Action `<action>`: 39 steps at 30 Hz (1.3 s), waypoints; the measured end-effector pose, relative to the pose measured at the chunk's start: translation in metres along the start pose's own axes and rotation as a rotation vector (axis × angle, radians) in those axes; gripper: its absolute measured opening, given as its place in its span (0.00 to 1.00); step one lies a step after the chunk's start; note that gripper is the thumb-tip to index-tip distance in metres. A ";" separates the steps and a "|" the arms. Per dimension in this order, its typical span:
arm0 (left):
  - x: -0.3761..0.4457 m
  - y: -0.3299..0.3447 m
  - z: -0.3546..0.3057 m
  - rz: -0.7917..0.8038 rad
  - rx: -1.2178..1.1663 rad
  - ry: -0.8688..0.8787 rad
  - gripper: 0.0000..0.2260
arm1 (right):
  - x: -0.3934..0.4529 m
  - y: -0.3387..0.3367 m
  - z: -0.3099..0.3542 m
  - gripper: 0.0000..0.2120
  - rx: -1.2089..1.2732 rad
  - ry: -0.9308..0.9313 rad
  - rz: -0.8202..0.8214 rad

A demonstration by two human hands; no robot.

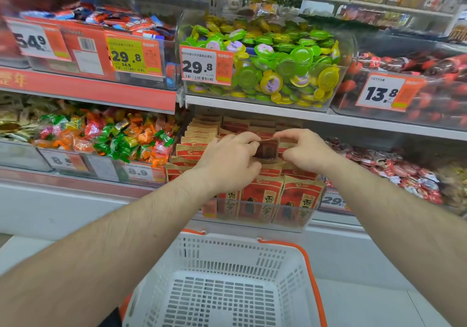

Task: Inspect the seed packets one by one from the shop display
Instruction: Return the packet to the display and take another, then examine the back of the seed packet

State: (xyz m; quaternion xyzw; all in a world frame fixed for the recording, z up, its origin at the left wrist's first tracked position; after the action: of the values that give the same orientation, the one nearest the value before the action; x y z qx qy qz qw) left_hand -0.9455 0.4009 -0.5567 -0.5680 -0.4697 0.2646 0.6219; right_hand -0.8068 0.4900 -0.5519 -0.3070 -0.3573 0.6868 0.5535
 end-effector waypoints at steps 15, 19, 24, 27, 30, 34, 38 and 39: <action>-0.002 -0.113 0.010 -0.784 -0.188 0.154 0.15 | -0.038 -0.045 0.053 0.05 0.383 -0.226 -0.321; -0.009 -0.118 0.016 -0.855 -0.313 0.093 0.12 | -0.044 -0.033 0.058 0.08 0.511 -0.194 -0.216; -0.019 -0.094 0.029 -0.851 -0.791 -0.150 0.15 | -0.057 -0.017 0.051 0.12 0.549 -0.139 -0.131; -0.030 -0.063 0.027 -0.814 -1.137 -0.325 0.06 | -0.068 0.000 0.040 0.10 0.598 -0.085 -0.075; -0.049 -0.024 0.021 -0.744 -1.270 -0.444 0.07 | -0.081 0.022 0.027 0.10 0.609 -0.046 -0.013; -0.072 0.014 0.015 -0.662 -1.316 -0.518 0.07 | -0.093 0.044 0.013 0.09 0.678 0.032 0.067; -0.085 0.037 0.006 -0.587 -1.302 -0.523 0.08 | -0.097 0.064 0.001 0.07 0.739 0.068 0.090; -0.087 0.042 0.006 -0.569 -1.306 -0.523 0.08 | -0.098 0.069 -0.002 0.08 0.739 0.073 0.093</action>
State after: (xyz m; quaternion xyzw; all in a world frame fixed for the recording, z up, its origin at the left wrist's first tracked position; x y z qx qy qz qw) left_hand -0.9788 0.3373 -0.6220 -0.5963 -0.7916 -0.1119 0.0719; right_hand -0.8228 0.3849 -0.6077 -0.1269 -0.0510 0.7825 0.6074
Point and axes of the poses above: each hand's wrist, its own x-axis towards the middle knuckle, its own y-axis out of the palm, z = x × y, the point moved 7 cm from there along x, towards the middle knuckle, and after that the axes turned 14 degrees about y, right-handed, at the moved point
